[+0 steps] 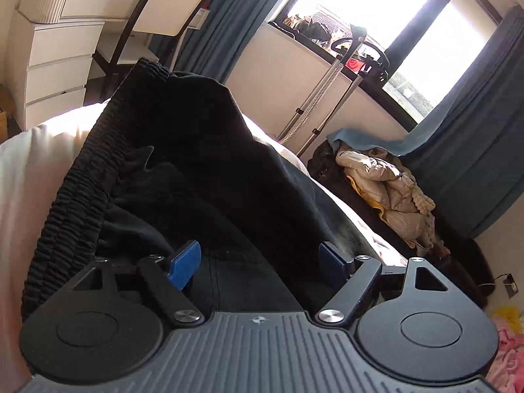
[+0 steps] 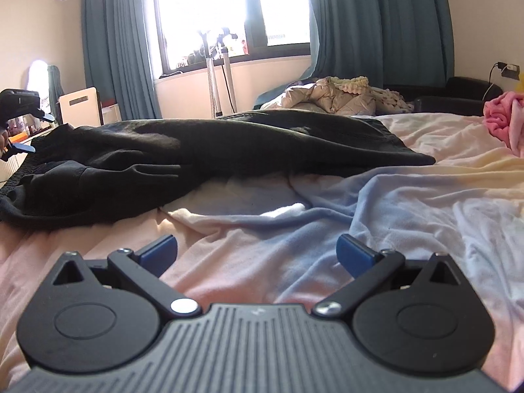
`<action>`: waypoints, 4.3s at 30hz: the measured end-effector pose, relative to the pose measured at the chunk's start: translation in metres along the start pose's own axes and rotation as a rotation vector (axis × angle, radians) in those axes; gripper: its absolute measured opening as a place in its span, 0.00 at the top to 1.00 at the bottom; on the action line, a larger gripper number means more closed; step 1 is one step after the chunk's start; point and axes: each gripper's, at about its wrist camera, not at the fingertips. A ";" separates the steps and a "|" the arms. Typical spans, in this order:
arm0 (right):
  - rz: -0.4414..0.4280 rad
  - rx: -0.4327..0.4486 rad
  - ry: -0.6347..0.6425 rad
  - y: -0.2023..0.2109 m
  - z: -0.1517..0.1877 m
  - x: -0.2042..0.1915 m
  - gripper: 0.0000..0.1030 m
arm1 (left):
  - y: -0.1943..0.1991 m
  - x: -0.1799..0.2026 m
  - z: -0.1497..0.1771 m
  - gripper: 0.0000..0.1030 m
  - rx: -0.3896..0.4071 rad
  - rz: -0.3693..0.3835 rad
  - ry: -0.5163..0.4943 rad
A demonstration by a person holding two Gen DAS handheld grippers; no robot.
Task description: Fold clothes
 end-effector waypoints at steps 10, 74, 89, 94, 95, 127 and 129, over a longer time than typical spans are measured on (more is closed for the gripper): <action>-0.020 0.054 -0.001 0.068 0.003 0.005 0.00 | 0.042 -0.106 0.094 0.22 -0.041 0.166 0.559; 0.186 -0.137 -0.449 -0.255 -0.159 0.063 0.16 | -0.059 -0.085 0.093 0.27 0.277 0.503 0.116; 0.172 -0.005 -0.921 -0.269 -0.103 0.146 0.78 | -0.067 -0.098 0.115 0.20 0.360 0.565 0.114; 0.237 0.089 -0.876 -0.236 -0.105 0.149 0.95 | -0.065 -0.098 0.113 0.21 0.357 0.553 0.116; 0.244 0.112 -0.870 -0.225 -0.110 0.151 0.95 | -0.062 -0.098 0.112 0.23 0.359 0.546 0.117; 0.239 0.057 -1.180 0.044 -0.018 0.289 0.95 | 0.122 -0.197 0.067 0.98 0.221 0.284 0.457; 0.236 -0.029 -1.239 0.042 0.010 0.296 0.95 | 0.121 -0.202 0.074 0.97 0.207 0.254 0.457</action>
Point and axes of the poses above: each gripper's, at about its wrist camera, not at the fingertips, and y roughly against the way its jaws point, x to its right, z to its underside, and after that the axes turned 4 degrees about -x, right-handed
